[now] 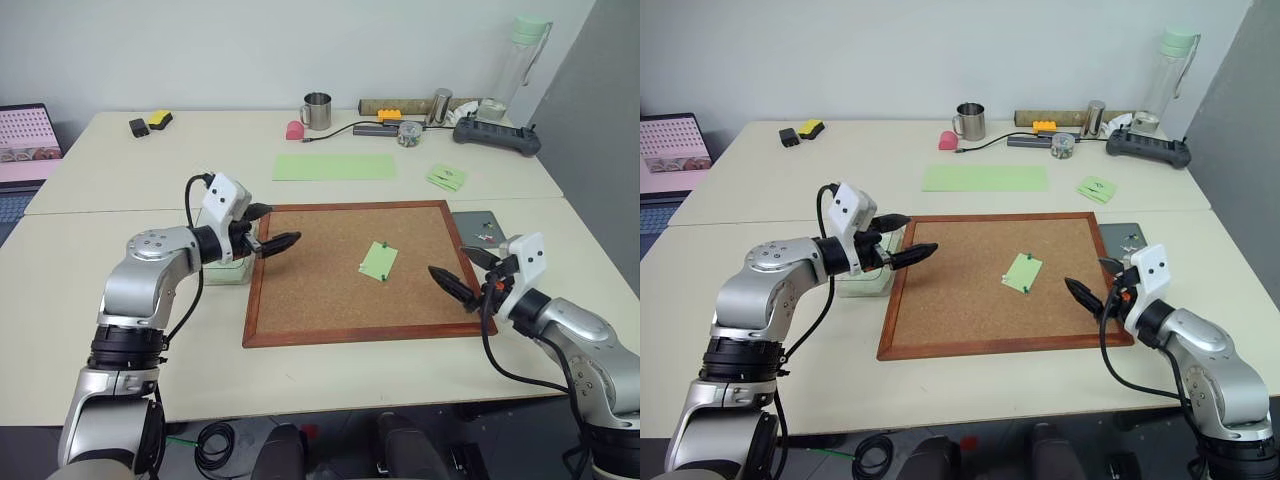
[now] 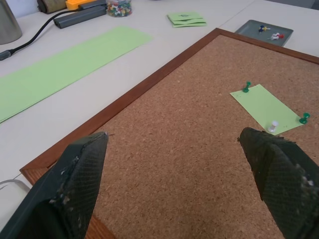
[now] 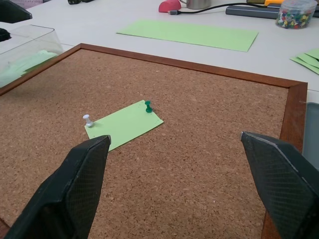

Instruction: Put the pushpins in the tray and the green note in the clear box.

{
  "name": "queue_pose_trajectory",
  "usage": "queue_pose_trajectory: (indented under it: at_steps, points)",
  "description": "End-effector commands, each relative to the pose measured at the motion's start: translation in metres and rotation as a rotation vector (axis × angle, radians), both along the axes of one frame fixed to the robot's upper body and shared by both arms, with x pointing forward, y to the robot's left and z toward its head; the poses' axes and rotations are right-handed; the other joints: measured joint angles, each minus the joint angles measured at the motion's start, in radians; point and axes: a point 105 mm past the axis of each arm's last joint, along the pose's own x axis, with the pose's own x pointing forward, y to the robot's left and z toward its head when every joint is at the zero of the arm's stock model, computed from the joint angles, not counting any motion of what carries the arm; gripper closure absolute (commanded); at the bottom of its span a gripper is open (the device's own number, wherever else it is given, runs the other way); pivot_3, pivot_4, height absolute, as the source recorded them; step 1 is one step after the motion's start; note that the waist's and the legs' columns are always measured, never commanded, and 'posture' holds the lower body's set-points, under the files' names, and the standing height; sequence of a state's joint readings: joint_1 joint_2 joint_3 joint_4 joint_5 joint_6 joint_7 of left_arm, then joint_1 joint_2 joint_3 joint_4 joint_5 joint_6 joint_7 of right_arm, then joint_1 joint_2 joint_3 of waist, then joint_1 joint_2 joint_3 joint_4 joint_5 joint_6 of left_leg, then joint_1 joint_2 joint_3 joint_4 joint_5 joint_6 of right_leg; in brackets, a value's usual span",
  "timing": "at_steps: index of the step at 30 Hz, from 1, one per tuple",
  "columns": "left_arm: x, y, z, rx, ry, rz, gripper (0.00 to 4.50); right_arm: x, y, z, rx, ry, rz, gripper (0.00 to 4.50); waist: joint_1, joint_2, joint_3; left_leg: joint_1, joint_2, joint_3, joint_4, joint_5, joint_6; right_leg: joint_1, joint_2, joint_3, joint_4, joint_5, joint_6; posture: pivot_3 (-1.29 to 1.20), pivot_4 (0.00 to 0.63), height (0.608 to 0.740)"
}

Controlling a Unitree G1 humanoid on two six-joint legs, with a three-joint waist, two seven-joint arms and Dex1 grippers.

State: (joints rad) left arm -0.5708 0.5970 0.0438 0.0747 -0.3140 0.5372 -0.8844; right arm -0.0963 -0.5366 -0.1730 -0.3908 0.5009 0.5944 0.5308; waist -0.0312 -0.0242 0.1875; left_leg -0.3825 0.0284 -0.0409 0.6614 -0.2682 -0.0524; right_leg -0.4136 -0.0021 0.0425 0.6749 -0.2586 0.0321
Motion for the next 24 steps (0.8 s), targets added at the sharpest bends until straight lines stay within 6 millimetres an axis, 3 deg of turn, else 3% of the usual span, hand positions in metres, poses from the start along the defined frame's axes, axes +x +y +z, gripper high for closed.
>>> queue_pose_trajectory:
  at_steps: [1, 24]
  points:
    - [-0.011, -0.016, 0.004, -0.004, -0.040, -0.057, 0.03, -0.003, 0.004, 0.011, 0.005, -0.061, 0.010, 0.13, 0.000, 0.000, 0.000, 0.000, 0.000, 0.000, 0.000, 0.000, 0.000, 0.000, 0.000, 0.000, 0.000, 0.000, 0.000, 0.00, 0.150, 0.740]
    - [-0.039, -0.050, -0.037, -0.034, -0.023, -0.066, 0.03, 0.003, 0.021, 0.001, 0.037, -0.060, 0.002, 0.13, 0.000, 0.000, 0.000, 0.001, 0.000, 0.000, 0.000, 0.000, 0.000, 0.000, 0.000, 0.001, 0.000, 0.000, 0.000, 0.00, 0.150, 0.740]
